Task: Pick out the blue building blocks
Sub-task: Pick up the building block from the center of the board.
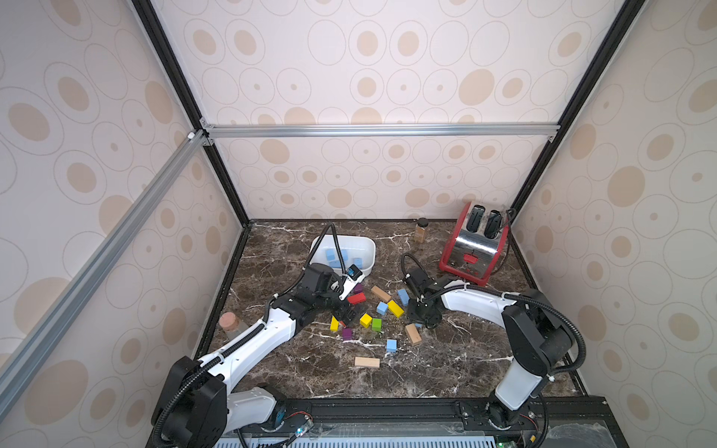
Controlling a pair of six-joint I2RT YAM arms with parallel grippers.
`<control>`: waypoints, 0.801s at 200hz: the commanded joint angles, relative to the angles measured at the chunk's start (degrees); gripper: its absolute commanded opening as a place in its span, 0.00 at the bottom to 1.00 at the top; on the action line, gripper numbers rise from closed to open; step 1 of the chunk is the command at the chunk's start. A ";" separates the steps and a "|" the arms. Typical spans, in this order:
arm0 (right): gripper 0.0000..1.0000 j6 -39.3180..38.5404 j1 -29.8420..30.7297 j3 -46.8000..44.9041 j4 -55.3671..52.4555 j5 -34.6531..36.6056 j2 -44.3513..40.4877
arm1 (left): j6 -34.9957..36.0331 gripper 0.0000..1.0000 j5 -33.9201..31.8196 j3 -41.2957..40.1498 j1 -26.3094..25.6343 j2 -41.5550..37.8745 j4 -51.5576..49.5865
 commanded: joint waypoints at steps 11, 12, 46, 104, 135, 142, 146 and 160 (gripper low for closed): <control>0.02 -2.88 0.27 -0.65 2.00 -1.00 -4.34 | -0.29 1.00 0.28 2.00 -0.29 -1.57 -0.52; 0.02 -2.97 0.29 -0.65 2.07 -1.01 -4.44 | -0.26 1.00 0.36 2.07 -0.29 -1.57 -0.71; 0.00 -6.66 1.31 1.06 2.49 -0.67 -7.11 | 0.13 0.99 -0.11 3.62 -0.23 -2.48 -1.97; 0.00 -15.68 2.11 6.77 4.88 -3.25 -11.26 | -0.16 1.00 0.01 5.22 2.36 -4.44 -3.89; 0.00 -21.94 2.04 12.48 5.46 -5.82 -11.92 | -0.40 1.00 0.63 5.43 5.81 -6.78 -3.95; 0.00 -23.30 2.10 14.03 5.33 -6.34 -11.52 | 0.20 0.99 0.29 5.72 6.20 -7.36 -4.13; 0.00 -24.05 2.08 14.94 5.35 -6.60 -11.17 | 0.55 0.99 -0.04 5.82 6.43 -7.60 -4.22; 0.00 -26.52 2.11 18.84 4.07 -7.43 -9.50 | 1.53 0.99 -0.79 6.35 7.10 -8.33 -4.63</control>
